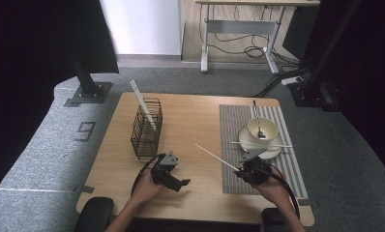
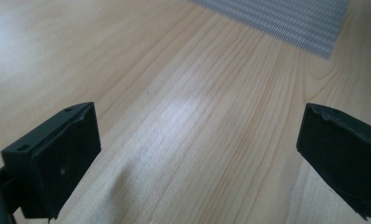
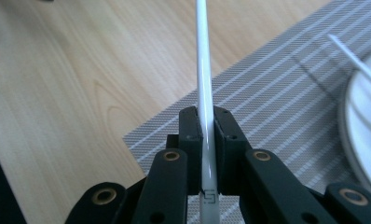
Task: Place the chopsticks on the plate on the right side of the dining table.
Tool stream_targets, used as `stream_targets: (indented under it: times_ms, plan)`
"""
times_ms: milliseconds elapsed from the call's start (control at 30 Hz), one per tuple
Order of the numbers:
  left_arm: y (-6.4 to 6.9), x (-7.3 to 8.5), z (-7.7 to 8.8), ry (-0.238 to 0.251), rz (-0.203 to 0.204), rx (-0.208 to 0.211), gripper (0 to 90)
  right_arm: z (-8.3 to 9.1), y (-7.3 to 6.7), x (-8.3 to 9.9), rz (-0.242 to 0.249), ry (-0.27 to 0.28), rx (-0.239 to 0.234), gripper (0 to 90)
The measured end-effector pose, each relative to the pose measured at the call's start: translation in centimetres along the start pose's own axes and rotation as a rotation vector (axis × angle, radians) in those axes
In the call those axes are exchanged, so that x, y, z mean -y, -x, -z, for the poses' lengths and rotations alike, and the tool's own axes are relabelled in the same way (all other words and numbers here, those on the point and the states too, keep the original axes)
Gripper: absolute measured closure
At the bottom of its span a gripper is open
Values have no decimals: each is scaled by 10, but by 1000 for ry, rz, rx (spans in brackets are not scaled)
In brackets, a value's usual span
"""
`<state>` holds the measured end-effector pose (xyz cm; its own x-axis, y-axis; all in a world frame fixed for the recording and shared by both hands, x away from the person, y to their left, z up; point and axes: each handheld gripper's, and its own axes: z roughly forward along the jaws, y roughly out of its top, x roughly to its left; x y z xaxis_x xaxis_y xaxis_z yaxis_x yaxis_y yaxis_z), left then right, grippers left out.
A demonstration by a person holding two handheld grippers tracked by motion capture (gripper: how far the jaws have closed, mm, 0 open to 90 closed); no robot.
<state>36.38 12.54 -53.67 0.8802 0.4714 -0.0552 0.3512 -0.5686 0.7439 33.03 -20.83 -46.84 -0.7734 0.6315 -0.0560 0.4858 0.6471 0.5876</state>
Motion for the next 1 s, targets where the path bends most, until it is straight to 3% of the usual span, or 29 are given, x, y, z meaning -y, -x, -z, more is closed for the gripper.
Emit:
stream_targets:
  times_ms: [400, 600, 767, 1000]
  plan:
    - [-1, 10, -15, -91, -1, -32, 0, 20, 33, 12, -94, 16, 93, 824]
    - [1, 10, -19, -127, -25, -47, 0, 27, 55, 21, -152, 2, 145, 824]
    - [1, 9, -19, -128, -22, -48, 0, 26, 73, 30, -197, -21, 178, 824]
    - [1, 9, -19, -131, -25, -47, 0, 17, 94, 38, -220, -67, 198, 823]
